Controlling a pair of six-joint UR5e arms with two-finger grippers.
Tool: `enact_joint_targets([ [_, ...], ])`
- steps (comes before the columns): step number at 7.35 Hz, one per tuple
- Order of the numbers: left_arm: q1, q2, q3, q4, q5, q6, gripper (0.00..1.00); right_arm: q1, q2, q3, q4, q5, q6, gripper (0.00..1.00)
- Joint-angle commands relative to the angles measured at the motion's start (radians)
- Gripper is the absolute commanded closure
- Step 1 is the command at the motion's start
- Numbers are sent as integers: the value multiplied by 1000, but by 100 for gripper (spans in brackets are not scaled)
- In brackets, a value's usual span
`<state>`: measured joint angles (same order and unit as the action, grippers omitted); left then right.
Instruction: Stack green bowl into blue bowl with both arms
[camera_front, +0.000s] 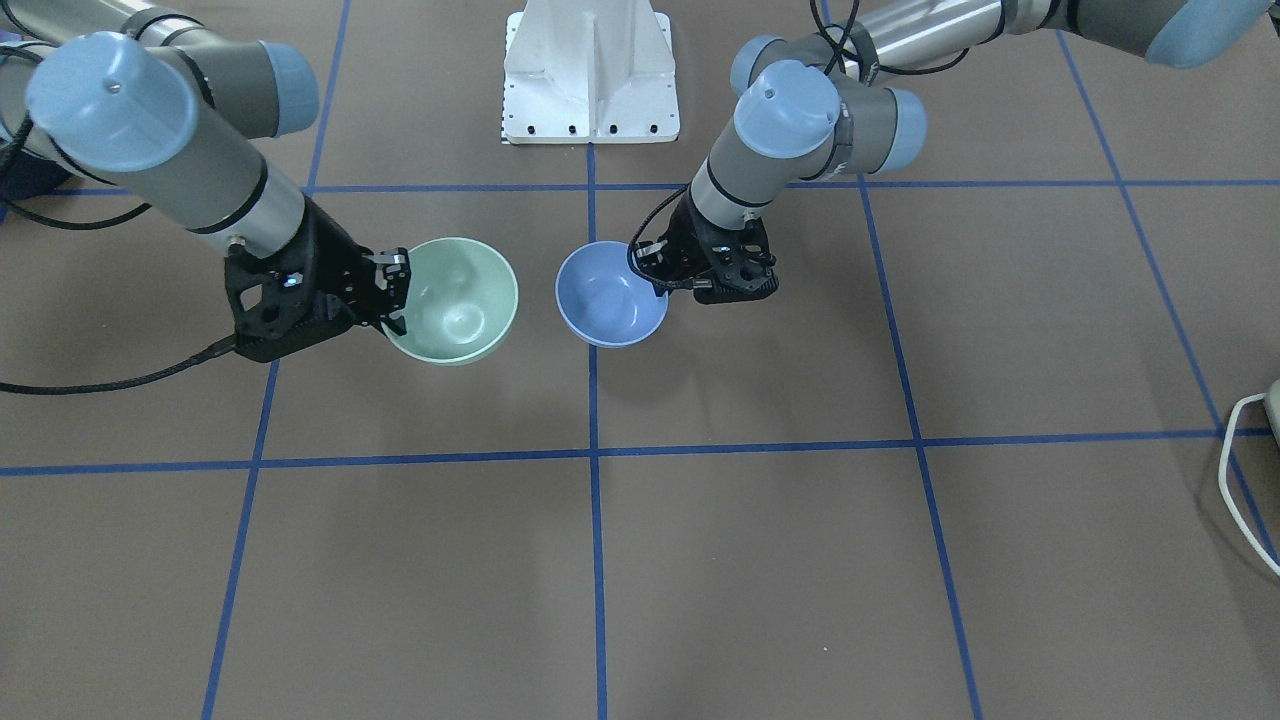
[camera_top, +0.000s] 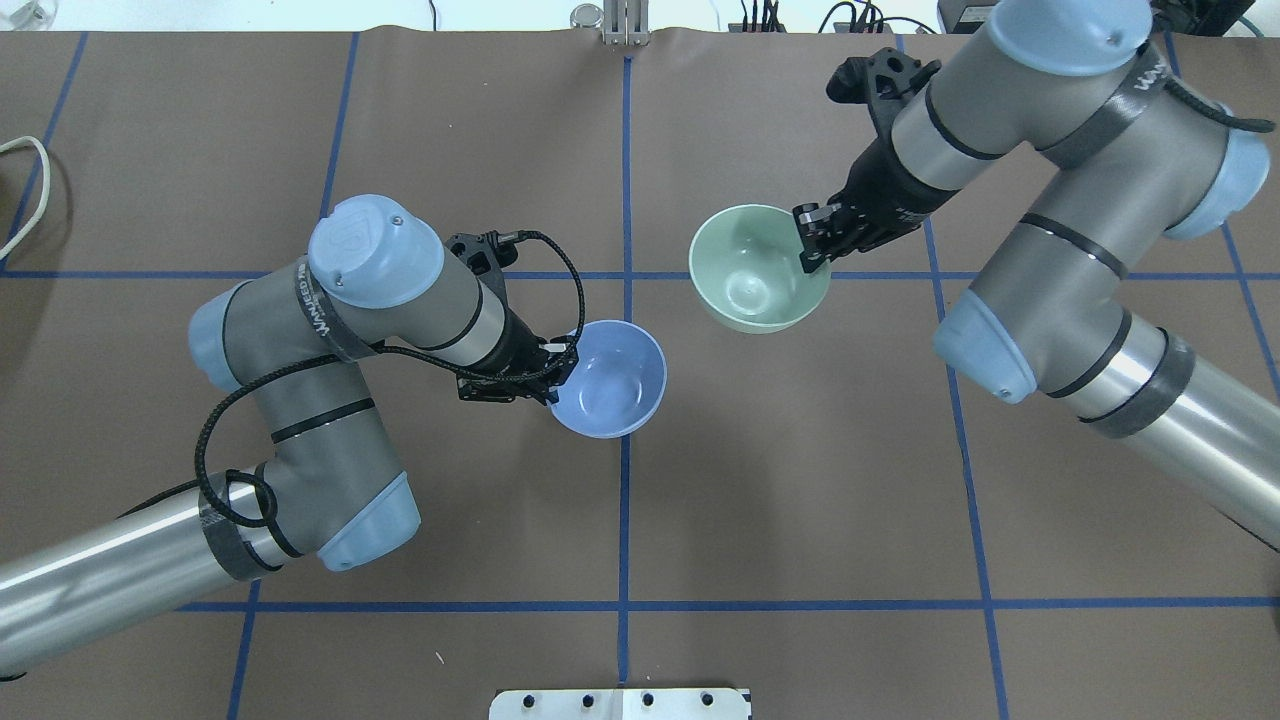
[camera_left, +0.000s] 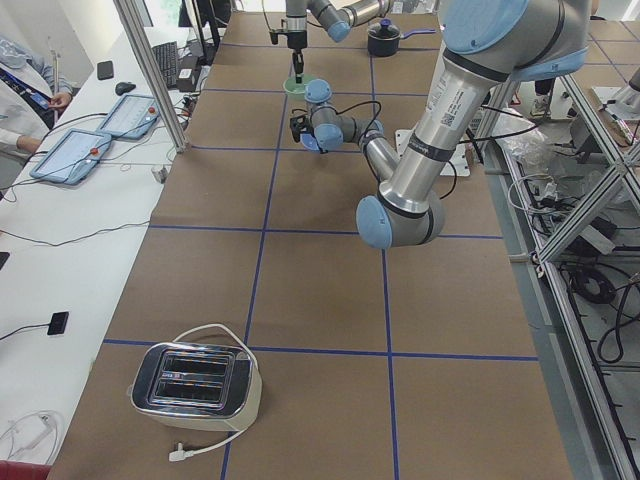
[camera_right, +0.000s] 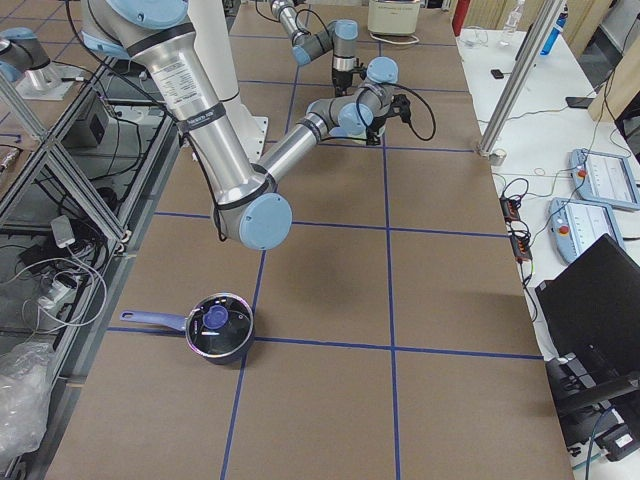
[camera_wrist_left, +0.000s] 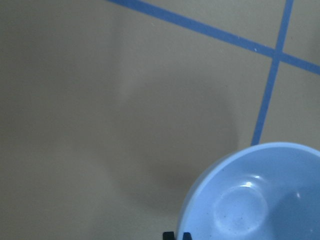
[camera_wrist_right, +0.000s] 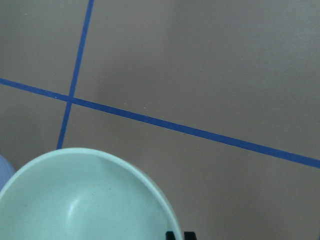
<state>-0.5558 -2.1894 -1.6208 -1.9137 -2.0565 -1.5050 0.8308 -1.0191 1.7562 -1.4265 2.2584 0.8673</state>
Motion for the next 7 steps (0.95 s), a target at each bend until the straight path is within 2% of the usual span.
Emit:
enact_joint_targets([
  [1,26,-17,22,-1,41,-6,100,-53,42,5,-3,-45,73,85],
  [6,43,-21,50,-5,52,3,100,-67,42,5,0,-51,67,84],
  [7,43,-21,50,-5,52,5,90,-74,42,5,1,-51,61,84],
])
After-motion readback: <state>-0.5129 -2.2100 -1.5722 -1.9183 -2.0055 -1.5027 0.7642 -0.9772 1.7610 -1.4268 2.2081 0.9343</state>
